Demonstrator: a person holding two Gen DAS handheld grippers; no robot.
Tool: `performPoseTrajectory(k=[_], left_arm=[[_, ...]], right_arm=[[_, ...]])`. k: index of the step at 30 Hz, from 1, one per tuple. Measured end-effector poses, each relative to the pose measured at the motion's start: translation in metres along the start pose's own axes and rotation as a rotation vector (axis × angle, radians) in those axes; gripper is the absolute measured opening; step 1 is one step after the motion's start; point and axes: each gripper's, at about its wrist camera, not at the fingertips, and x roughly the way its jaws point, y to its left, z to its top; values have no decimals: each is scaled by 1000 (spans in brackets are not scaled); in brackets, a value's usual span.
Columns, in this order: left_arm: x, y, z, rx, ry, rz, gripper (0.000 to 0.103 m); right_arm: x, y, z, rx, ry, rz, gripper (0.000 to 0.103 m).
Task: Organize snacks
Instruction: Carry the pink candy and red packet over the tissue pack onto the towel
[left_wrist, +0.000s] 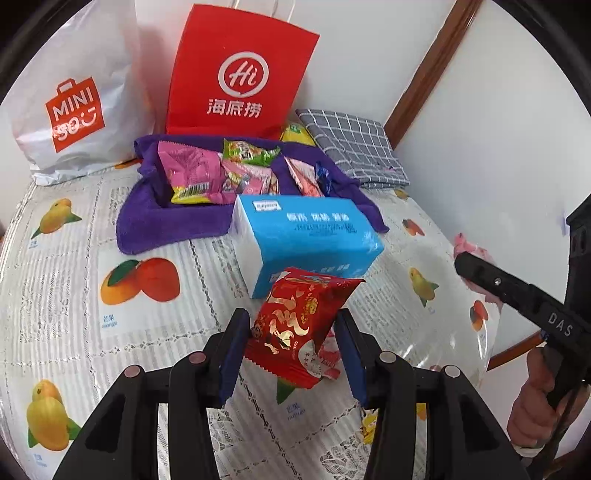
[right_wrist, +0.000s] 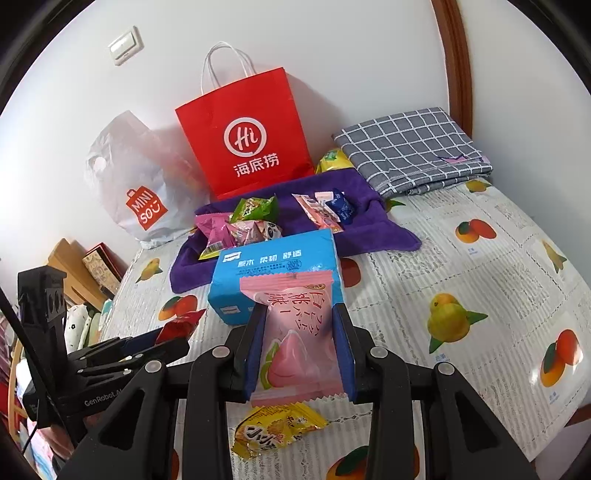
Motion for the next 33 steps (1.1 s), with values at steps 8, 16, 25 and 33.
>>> performPoseTrajectory(k=[8, 16, 25, 33], left_arm=[[-10, -4, 18, -21, -35, 26, 46], [-11, -8, 37, -25, -51, 53, 46], [-4, -11, 56, -22, -56, 63, 46], [1, -3, 74, -55, -73, 60, 46]], right_arm=[[3, 4, 20, -29, -1, 37, 35], [13, 4, 34, -56, -5, 74, 35], [23, 3, 52, -97, -17, 88, 35], [42, 3, 67, -129, -6, 105, 35]])
